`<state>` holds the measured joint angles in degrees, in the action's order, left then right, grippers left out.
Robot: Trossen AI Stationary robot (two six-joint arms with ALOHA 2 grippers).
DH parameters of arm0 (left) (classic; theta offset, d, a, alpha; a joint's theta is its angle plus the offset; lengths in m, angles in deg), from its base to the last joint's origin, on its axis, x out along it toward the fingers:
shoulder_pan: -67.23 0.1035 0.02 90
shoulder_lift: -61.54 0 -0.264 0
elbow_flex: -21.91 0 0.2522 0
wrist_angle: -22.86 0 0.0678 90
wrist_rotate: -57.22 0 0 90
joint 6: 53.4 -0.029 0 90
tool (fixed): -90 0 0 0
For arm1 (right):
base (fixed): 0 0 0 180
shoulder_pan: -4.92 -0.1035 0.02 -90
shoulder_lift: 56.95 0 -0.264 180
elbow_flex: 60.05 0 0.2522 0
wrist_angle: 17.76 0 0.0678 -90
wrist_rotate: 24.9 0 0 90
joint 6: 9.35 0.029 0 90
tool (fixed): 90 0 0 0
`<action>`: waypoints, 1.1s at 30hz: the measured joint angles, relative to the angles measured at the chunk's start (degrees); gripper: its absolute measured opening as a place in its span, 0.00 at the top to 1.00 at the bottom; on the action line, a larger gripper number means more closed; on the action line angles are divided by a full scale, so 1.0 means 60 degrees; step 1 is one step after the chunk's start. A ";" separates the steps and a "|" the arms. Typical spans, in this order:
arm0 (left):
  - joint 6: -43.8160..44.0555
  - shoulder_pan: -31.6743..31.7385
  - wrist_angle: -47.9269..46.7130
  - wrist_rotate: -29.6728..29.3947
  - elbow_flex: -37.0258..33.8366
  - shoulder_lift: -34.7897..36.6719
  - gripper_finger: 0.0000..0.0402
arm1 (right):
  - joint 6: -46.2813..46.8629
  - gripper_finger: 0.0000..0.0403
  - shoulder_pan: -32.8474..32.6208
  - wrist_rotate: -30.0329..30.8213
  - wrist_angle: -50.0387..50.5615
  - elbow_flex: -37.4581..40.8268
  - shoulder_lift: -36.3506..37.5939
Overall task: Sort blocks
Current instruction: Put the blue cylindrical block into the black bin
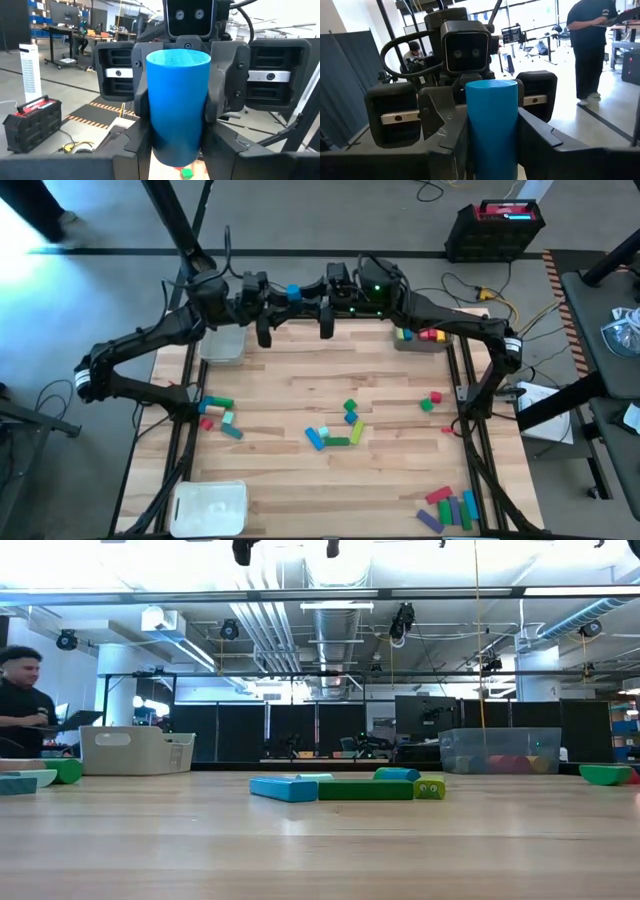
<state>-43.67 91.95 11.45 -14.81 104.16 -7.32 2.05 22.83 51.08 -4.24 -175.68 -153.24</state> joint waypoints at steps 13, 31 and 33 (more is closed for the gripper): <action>-0.0217 -0.0012 -0.0154 0.0362 -0.0025 -0.0269 0.71 | 0.0128 0.55 0.0051 0.0053 0.0557 0.0004 -0.0025; -0.1634 -0.0030 -0.5795 -0.2933 0.0794 0.1586 0.23 | 0.0382 0.69 0.1051 0.2328 0.6625 -0.0424 0.1350; -0.1495 -0.0029 -0.6243 -0.3358 0.0746 0.1974 0.21 | 0.0584 0.69 0.1510 0.3299 0.8375 -0.0306 0.1491</action>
<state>-52.64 91.78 -26.01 -34.96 108.64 4.52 5.55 31.89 70.88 46.01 -177.51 -144.30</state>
